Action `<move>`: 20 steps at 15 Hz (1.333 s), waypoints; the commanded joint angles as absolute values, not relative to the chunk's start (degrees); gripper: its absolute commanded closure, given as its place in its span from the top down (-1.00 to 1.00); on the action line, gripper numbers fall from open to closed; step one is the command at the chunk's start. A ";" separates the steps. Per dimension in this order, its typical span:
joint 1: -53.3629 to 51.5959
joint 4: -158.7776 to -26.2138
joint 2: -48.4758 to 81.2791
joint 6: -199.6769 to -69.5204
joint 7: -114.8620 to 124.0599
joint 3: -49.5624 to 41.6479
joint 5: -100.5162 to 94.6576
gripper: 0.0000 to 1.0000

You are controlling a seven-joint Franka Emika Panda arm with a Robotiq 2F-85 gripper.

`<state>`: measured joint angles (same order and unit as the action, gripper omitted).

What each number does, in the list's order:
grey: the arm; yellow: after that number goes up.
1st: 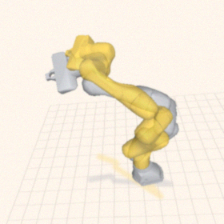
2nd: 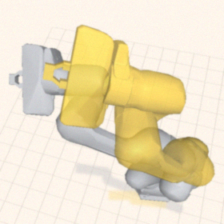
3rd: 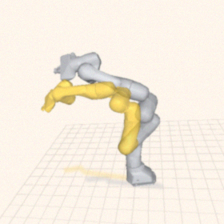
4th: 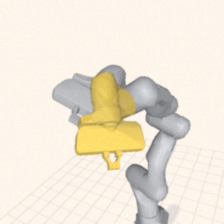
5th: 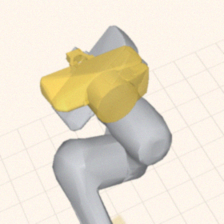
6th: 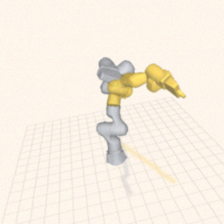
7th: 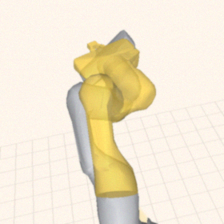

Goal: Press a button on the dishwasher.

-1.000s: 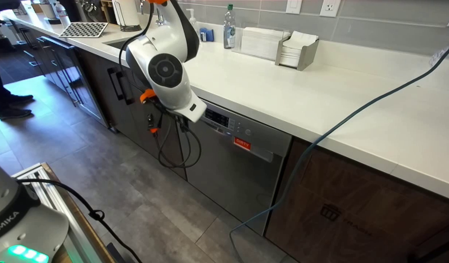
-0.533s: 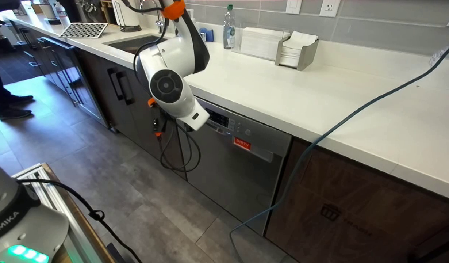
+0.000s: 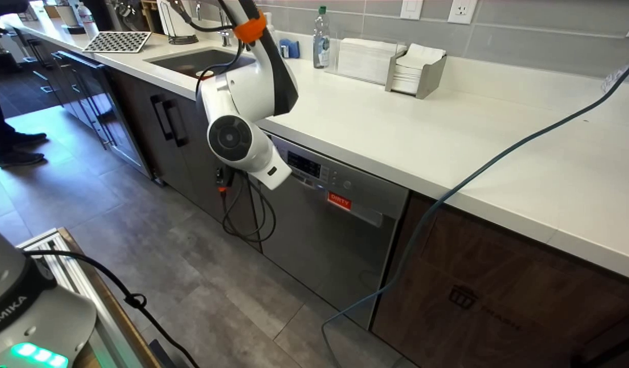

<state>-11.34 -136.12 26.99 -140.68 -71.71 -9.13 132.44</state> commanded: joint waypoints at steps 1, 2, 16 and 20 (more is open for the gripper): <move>-10.33 -134.84 29.16 -138.33 -73.27 -8.38 136.23 -1.00; -10.37 -134.66 29.43 -138.00 -73.19 -8.43 137.02 -1.00; -9.73 -132.52 32.13 -134.34 -73.22 -8.86 141.44 -1.00; -9.37 -131.89 33.00 -133.42 -72.88 -8.85 141.25 -1.00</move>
<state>-10.18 -133.29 31.34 -134.72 -71.80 -9.20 139.47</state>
